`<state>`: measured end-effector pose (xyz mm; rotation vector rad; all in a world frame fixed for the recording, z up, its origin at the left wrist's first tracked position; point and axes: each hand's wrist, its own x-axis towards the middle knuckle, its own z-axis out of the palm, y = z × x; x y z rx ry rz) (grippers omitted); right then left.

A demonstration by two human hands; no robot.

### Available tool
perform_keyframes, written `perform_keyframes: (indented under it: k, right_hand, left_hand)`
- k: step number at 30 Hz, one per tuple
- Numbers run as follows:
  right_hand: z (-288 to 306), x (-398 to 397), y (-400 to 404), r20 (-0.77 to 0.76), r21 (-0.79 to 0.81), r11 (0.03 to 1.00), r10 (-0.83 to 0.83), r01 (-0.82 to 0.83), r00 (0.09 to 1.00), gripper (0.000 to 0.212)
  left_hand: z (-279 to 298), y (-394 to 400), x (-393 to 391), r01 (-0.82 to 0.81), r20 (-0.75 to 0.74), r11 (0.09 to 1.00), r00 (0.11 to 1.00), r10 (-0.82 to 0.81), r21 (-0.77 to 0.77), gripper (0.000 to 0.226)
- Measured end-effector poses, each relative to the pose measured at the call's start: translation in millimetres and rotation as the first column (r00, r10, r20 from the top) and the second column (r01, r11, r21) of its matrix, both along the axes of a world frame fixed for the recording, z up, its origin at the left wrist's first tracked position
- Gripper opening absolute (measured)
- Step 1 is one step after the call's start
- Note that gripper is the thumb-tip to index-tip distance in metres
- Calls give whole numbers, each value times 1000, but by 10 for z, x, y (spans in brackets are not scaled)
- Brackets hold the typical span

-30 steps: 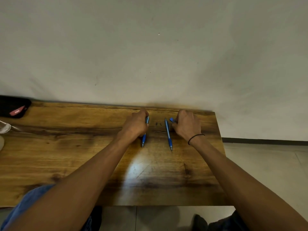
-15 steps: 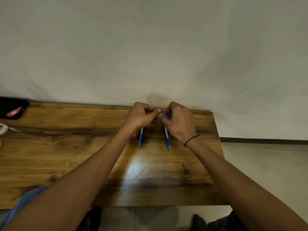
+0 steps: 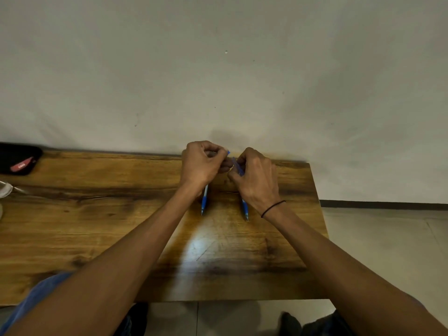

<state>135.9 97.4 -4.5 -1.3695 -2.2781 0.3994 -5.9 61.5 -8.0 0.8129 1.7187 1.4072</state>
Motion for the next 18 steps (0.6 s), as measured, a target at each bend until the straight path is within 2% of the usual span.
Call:
perform_keyframes:
  k: [4, 6, 8, 10, 11, 13, 18]
  right_hand:
    - [28, 8, -18, -58, -15, 1000, -17, 16, 998, 17]
    - [46, -4, -21, -86, -15, 1000, -8, 6, 996, 15]
    - [75, -21, -34, -128, -5, 1000, 28, -29, 991, 15]
    - [107, -32, -56, -177, 8, 996, 86, -86, 980, 16]
    - [126, -39, -66, -191, 15, 993, 121, -120, 974, 17]
    - [165, -53, -64, -225, 29, 978, 206, -205, 952, 17]
    - [322, -56, 27, -261, 14, 922, 378, -388, 888, 18]
  left_hand:
    - [16, 17, -46, -17, 91, 999, 996, 14, 28, 12]
    - [24, 28, -62, -64, 284, 998, 957, 54, 24, 12]
    - [48, 28, -81, -119, 587, 993, 805, 84, 21, 12]
    - [69, 15, -93, -168, 791, 986, 605, 87, 20, 11]
    - [77, 9, -91, -193, 843, 981, 531, 84, 24, 10]
    - [108, 8, -67, -237, 897, 970, 437, 59, 52, 10]
    - [250, -36, 46, -258, 940, 957, 340, -37, 131, 15]
